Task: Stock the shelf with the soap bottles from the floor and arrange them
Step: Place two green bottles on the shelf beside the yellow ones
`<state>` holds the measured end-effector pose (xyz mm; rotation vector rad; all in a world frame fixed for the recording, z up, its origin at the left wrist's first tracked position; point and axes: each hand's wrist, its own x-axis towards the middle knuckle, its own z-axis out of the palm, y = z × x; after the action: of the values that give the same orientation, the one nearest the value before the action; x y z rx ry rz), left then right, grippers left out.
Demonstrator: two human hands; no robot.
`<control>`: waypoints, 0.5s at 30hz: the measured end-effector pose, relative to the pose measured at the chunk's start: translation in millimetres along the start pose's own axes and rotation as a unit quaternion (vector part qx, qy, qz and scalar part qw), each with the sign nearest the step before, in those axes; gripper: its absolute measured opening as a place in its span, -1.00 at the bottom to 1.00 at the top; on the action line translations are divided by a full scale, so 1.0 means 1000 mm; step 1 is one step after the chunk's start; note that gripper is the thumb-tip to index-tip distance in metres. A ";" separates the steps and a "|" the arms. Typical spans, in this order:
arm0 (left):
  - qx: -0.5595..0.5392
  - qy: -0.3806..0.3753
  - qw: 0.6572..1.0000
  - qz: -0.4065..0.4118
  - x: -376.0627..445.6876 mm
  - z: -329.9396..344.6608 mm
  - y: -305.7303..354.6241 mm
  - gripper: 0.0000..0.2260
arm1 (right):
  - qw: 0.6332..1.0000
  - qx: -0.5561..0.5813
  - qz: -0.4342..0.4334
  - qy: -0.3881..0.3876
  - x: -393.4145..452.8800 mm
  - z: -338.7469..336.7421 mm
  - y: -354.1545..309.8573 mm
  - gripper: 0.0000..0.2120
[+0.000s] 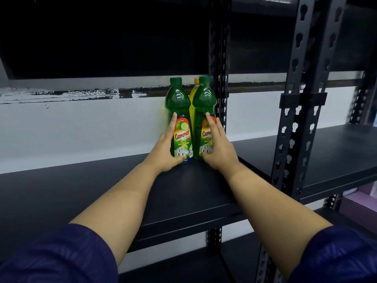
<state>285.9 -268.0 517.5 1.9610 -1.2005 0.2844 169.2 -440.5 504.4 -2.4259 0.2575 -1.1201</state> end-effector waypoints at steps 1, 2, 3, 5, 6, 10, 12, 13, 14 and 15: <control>0.004 0.000 1.000 0.001 0.000 0.001 0.000 0.23 | 1.000 -0.002 0.002 -0.004 0.001 0.001 0.001 0.19; 0.005 0.001 1.000 0.001 0.000 0.002 0.000 0.24 | 1.000 -0.006 0.004 -0.007 0.001 0.001 0.002 0.19; 0.003 0.003 1.000 0.000 0.001 0.003 0.000 0.24 | 1.000 -0.013 0.005 -0.009 0.002 0.002 0.003 0.20; -0.005 0.008 1.000 -0.008 0.001 0.006 0.001 0.25 | 1.000 -0.026 0.006 -0.010 0.003 0.005 0.004 0.21; -0.006 0.012 1.000 -0.010 0.002 0.008 0.000 0.25 | 0.999 -0.030 0.006 -0.009 0.004 0.007 0.005 0.22; 0.016 0.036 0.999 -0.011 0.001 0.012 0.002 0.27 | 1.000 -0.025 0.014 -0.007 0.003 0.008 0.005 0.21; 0.042 0.051 0.998 -0.020 -0.003 0.009 0.007 0.27 | 1.000 -0.007 0.019 -0.015 0.001 0.007 0.004 0.18; 0.065 0.056 0.996 -0.026 -0.006 0.007 0.010 0.26 | 0.999 -0.003 0.024 -0.024 -0.003 0.005 0.002 0.18; 0.091 0.059 0.994 -0.032 -0.009 0.004 0.014 0.25 | 0.999 -0.008 0.031 -0.034 -0.007 0.003 -0.001 0.16; 0.117 0.058 0.991 -0.040 -0.013 0.001 0.019 0.21 | 0.998 -0.024 0.039 -0.046 -0.012 -0.001 -0.004 0.13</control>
<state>263.7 -264.9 519.5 2.1561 -1.0485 0.5107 160.6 -433.0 499.3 -2.4788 0.3493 -0.9773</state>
